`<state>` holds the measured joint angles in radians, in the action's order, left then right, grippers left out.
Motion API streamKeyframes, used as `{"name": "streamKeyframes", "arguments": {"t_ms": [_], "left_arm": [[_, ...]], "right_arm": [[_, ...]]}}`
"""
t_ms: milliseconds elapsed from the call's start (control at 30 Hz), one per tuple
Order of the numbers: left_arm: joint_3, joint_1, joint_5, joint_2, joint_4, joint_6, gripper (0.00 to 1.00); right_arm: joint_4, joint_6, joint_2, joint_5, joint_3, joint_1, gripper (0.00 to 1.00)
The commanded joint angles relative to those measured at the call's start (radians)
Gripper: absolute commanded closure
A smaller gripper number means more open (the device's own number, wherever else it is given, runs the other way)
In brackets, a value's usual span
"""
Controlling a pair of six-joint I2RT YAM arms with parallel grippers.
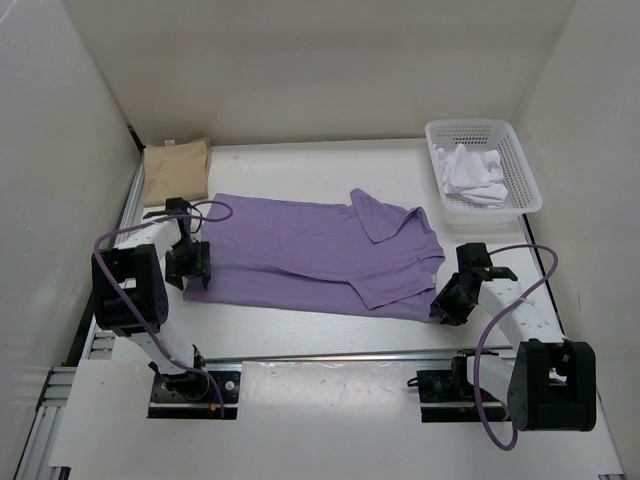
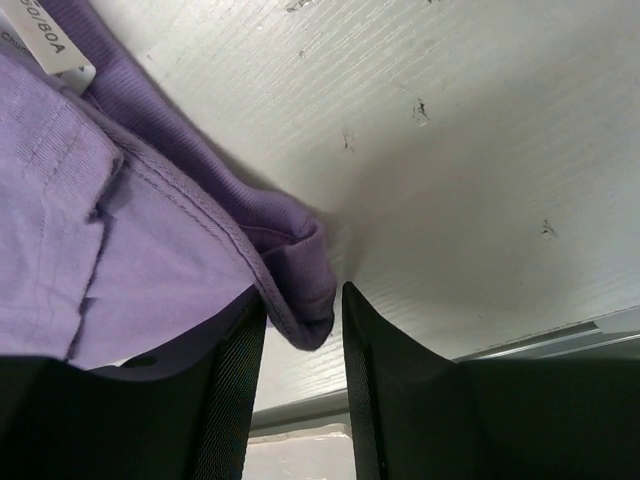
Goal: Fold and stack the t-shirts
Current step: Fold the flattened tshirt in 1/3 of the way
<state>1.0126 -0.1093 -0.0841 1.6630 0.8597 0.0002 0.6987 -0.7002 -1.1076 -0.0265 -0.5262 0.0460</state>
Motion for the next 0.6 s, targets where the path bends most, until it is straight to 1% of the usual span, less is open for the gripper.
{"name": "streamKeyframes", "arguments": {"t_ms": [0, 100, 167, 233, 267, 367, 400, 467, 533, 567], "left_arm": [[-0.008, -0.010, 0.040, 0.006, -0.002, 0.000, 0.29], [0.004, -0.032, 0.092, 0.046, -0.013, 0.000, 0.29], [0.017, -0.041, 0.104, 0.059, -0.013, 0.000, 0.33], [0.026, -0.050, 0.124, 0.072, -0.013, 0.000, 0.39], [0.026, -0.050, 0.139, 0.081, -0.013, 0.000, 0.44], [0.026, -0.050, 0.153, 0.092, -0.013, 0.000, 0.53], [0.026, -0.059, 0.153, 0.101, -0.022, 0.000, 0.61], [0.017, -0.070, 0.165, 0.101, -0.022, 0.000, 0.73], [0.017, -0.081, 0.190, 0.112, -0.022, 0.000, 0.90], [0.017, -0.090, 0.199, 0.112, -0.022, 0.000, 0.90]], "right_arm": [[-0.044, -0.024, -0.011, 0.003, 0.000, -0.005, 0.59], [-0.062, -0.033, -0.034, 0.004, 0.000, -0.005, 0.75], [-0.062, -0.033, -0.034, 0.013, 0.000, -0.005, 0.87], [-0.062, -0.042, -0.022, 0.022, 0.011, -0.005, 0.91], [-0.062, -0.042, -0.012, 0.022, 0.011, -0.005, 0.93], [-0.062, -0.042, 0.002, 0.022, 0.011, -0.005, 0.94], [-0.062, -0.042, 0.002, 0.022, 0.011, -0.005, 0.96], [-0.062, -0.042, 0.002, 0.022, 0.011, -0.005, 0.99], [-0.053, -0.042, 0.011, 0.022, 0.011, -0.005, 1.00], [-0.042, -0.042, 0.011, 0.022, 0.011, -0.005, 1.00]]}}
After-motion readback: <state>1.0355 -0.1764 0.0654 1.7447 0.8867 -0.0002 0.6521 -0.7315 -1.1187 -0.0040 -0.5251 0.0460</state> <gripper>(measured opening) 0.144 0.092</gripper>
